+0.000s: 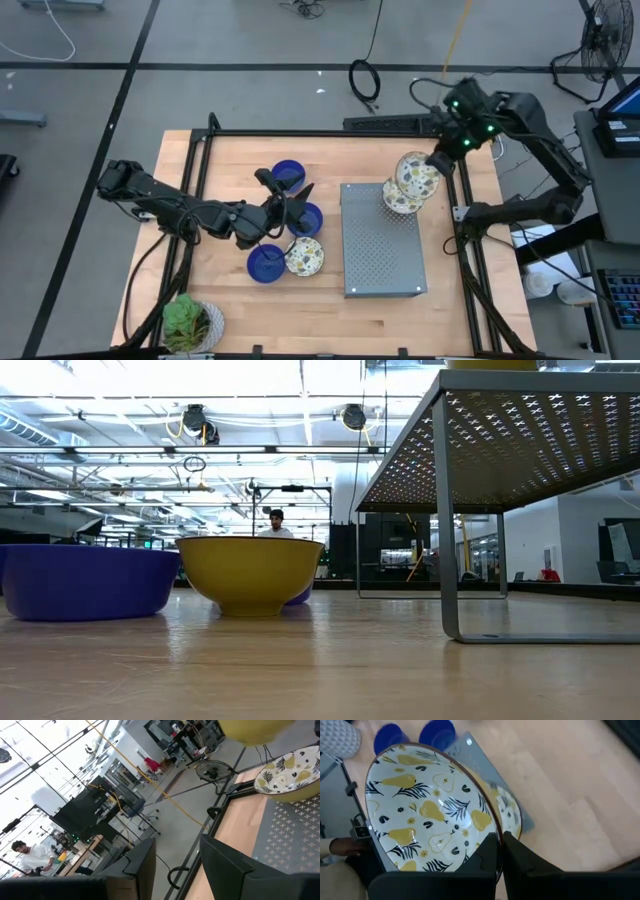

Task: Pick & Place Mini bowls
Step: Stack the left yellow bowl on the yellow bowl on the shelf

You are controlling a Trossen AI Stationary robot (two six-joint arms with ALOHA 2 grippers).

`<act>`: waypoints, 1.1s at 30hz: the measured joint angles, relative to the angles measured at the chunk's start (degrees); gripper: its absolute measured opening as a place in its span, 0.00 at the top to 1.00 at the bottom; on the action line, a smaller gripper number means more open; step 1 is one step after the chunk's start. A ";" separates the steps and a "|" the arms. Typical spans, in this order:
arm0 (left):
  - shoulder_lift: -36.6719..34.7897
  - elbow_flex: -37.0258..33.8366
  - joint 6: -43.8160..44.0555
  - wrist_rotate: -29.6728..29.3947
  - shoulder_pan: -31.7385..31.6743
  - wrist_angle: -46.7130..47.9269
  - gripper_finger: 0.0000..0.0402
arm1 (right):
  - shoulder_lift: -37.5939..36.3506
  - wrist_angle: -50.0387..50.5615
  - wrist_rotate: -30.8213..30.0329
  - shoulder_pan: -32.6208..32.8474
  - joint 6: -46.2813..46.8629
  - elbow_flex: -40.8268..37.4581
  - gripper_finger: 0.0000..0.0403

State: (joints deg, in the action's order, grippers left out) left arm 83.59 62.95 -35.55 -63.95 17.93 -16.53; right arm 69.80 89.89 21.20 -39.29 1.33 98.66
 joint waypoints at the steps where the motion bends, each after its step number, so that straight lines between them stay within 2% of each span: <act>1: 0.00 0.00 0.00 0.01 0.00 0.00 0.61 | -0.49 0.17 -0.04 -0.04 0.08 -1.46 1.00; 9: 0.00 -0.01 0.00 0.01 0.00 0.00 0.61 | -1.43 0.08 0.12 -0.02 -2.20 -12.15 1.00; 12: 0.00 -0.01 0.00 0.01 0.00 0.02 0.61 | -0.76 0.19 2.75 -0.02 -3.52 -13.88 1.00; 33: 0.00 0.00 0.00 0.00 0.00 0.02 0.61 | 9.03 -2.92 2.66 0.00 -6.56 -14.09 1.00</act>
State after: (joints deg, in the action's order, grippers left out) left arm 83.59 62.95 -35.55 -63.95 17.93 -16.51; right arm 78.83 86.98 23.86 -39.29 -5.23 84.58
